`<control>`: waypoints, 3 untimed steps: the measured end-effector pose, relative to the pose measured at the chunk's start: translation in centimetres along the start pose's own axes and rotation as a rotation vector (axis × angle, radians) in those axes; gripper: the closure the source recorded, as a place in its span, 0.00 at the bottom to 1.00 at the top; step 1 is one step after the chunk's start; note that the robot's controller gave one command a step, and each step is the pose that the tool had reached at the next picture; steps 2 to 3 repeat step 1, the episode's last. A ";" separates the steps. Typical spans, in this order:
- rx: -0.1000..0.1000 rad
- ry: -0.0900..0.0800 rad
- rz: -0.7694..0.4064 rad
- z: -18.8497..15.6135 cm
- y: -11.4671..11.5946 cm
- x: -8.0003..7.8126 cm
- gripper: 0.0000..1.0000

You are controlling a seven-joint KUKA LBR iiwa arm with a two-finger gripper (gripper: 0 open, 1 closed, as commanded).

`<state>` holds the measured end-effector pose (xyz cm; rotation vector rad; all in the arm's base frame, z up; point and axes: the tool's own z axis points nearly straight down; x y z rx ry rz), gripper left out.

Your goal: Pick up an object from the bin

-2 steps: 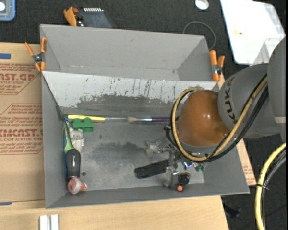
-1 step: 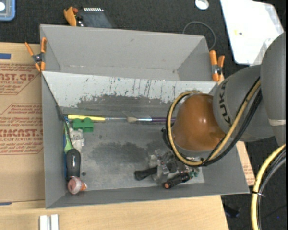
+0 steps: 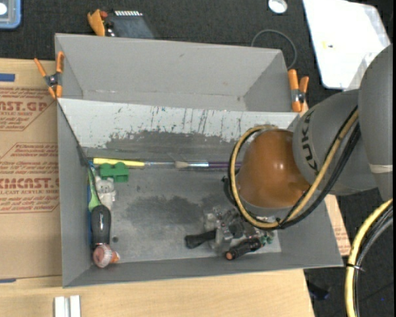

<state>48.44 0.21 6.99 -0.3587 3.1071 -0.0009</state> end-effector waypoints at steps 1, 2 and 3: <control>0.000 0.000 0.000 -0.2 0.0 0.0 1.00; 0.000 0.000 0.000 -0.2 0.0 0.0 1.00; 0.000 0.000 0.000 -0.2 0.0 0.0 1.00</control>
Offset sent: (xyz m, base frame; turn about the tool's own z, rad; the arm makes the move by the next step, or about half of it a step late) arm -0.0001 0.0001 0.0380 0.0001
